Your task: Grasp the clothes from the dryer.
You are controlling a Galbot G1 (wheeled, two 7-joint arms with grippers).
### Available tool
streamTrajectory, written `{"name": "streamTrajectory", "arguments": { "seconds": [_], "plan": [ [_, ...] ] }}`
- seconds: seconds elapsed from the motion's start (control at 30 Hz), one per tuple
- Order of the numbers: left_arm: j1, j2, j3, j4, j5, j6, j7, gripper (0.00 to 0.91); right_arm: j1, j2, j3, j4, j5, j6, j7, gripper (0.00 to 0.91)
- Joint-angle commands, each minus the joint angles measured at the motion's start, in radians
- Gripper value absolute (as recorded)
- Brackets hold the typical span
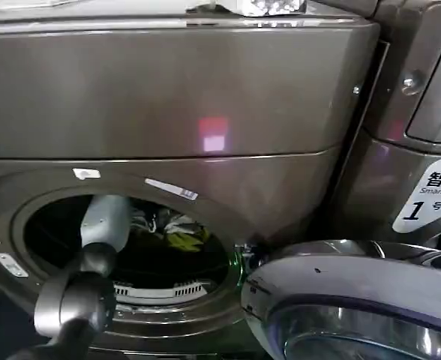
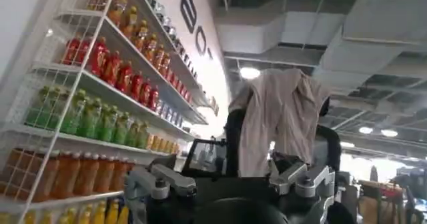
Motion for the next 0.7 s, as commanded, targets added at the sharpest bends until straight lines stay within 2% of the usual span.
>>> {"name": "streamTrajectory", "arguments": {
  "seconds": [0.03, 0.27, 0.53, 0.7],
  "plan": [
    [0.023, 0.010, -0.003, 0.031, -0.039, -0.024, 0.000, 0.000, 0.004, 0.004, -0.015, 0.007, -0.002, -0.001, 0.001, 0.907],
    [0.034, 0.014, 0.001, 0.012, -0.056, -0.029, -0.006, 0.000, -0.002, 0.010, -0.017, 0.012, -0.001, 0.000, 0.001, 0.907],
    [0.083, 0.003, 0.017, -0.108, -0.090, -0.038, -0.008, 0.000, -0.013, 0.022, -0.019, 0.027, -0.001, -0.004, 0.004, 0.907],
    [0.115, 0.006, 0.016, -0.230, -0.257, -0.008, -0.079, 0.000, -0.002, 0.031, -0.031, 0.040, 0.001, -0.008, 0.011, 0.907]
  ]
}}
